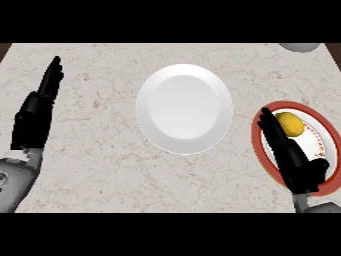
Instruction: Pick the lemon from the plate and place it in the plate
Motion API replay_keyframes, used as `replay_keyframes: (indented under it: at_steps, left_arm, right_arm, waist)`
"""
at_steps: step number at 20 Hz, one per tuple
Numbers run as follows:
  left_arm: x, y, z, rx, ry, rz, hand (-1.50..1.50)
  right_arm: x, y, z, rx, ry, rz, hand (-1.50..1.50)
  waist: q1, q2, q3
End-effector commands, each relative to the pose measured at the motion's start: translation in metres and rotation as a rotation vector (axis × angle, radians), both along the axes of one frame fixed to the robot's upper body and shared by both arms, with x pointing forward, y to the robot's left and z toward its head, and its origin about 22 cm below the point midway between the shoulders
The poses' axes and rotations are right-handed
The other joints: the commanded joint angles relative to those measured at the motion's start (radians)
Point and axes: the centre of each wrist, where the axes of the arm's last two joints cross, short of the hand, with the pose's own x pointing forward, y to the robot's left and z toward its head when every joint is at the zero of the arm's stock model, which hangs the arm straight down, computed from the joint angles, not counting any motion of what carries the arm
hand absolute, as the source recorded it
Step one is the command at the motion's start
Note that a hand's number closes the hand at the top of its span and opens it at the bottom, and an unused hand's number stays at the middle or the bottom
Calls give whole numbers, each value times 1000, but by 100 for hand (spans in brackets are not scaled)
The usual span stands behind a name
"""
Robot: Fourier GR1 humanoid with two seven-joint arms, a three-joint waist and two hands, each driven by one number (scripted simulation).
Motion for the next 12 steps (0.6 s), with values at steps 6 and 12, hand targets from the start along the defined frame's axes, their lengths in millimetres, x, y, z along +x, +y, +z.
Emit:
replay_keyframes:
  at_steps: [6,12]
  left_arm:
    - [-31,21,-65,-180,146,-62,0]
    - [-48,19,-94,-235,198,-77,0]
  right_arm:
    - [95,4,75,134,-31,77,150]
    - [68,-14,3,-180,-336,-255,-150]
  waist:
    - [64,-13,-2]
    - [29,-17,0]
